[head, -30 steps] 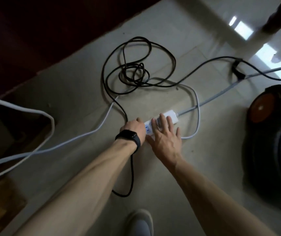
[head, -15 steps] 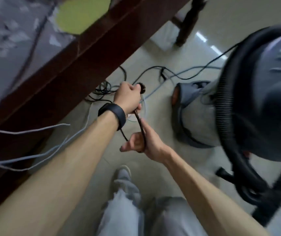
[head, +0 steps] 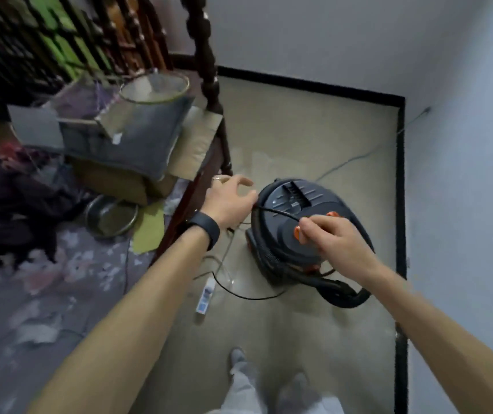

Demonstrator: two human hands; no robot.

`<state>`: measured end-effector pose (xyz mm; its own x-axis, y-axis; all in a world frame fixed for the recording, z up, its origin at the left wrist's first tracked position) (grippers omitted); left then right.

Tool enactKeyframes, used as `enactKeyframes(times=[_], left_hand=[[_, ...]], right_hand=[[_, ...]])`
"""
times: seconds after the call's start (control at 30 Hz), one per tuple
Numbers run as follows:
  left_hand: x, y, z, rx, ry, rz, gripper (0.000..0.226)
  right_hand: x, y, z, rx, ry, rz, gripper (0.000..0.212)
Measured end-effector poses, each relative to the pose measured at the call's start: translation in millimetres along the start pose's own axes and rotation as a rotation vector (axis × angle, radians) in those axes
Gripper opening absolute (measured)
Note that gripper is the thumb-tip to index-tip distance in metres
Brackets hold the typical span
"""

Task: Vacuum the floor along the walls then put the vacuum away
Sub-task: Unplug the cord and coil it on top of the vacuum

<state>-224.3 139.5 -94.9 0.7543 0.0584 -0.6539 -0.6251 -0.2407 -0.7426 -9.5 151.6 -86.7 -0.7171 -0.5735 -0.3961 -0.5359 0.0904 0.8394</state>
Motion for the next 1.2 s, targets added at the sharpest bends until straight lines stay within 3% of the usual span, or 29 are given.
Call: enactKeyframes(times=[0.1, 0.2, 0.27, 0.4, 0.53, 0.67, 0.8, 0.87, 0.93, 1.03, 1.2], left_hand=[[4, -106, -21, 0.358, 0.218, -0.105, 0.025], [2, -171, -38, 0.532, 0.298, -0.117, 0.036], [9, -196, -44, 0.558, 0.359, -0.194, 0.024], [37, -222, -61, 0.402, 0.563, -0.675, 0.045], [29, -236, -57, 0.301, 0.503, -0.920, 0.046], [-20, -259, -38, 0.283, 0.369, -1.157, 0.045], [-89, -259, -8, 0.272, 0.193, -1.400, 0.046], [-117, -247, 8, 0.282, 0.106, -1.380, 0.047], [-127, -232, 17, 0.301, 0.066, -1.209, 0.042], [-99, -211, 20, 0.307, 0.097, -0.934, 0.034], [-19, -208, -9, 0.386, 0.227, -0.771, 0.029]], right_hand=[[-48, 60, -41, -0.080, -0.021, -0.079, 0.041], [-85, 93, -79, -0.110, -0.056, -0.166, 0.043], [-111, 102, -101, -0.115, -0.146, -0.170, 0.042], [-149, 105, -131, -0.096, -0.340, -0.151, 0.040], [-155, 85, -141, -0.051, -0.329, 0.043, 0.048], [-131, 17, -130, 0.071, -0.147, 0.428, 0.061], [-100, -90, -134, 0.329, -0.281, 0.503, 0.067], [-96, -139, -147, 0.469, -0.477, 0.496, 0.068], [-98, -164, -160, 0.554, -0.666, 0.425, 0.068], [-109, -135, -162, 0.551, -0.851, 0.227, 0.055], [-88, -16, -126, 0.396, -0.591, -0.199, 0.036]])
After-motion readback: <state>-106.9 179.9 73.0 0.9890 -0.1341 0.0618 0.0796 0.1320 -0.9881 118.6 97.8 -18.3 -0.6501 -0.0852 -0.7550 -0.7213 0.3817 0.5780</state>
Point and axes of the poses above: each hand's wrist, its own z-axis towards the middle knuckle, its own x-axis out of the palm, y = z × x, the point moved 9 cm from there along z, towards the middle knuckle, and after that the axes turned 15 degrees about x, right-handed, at the moved point
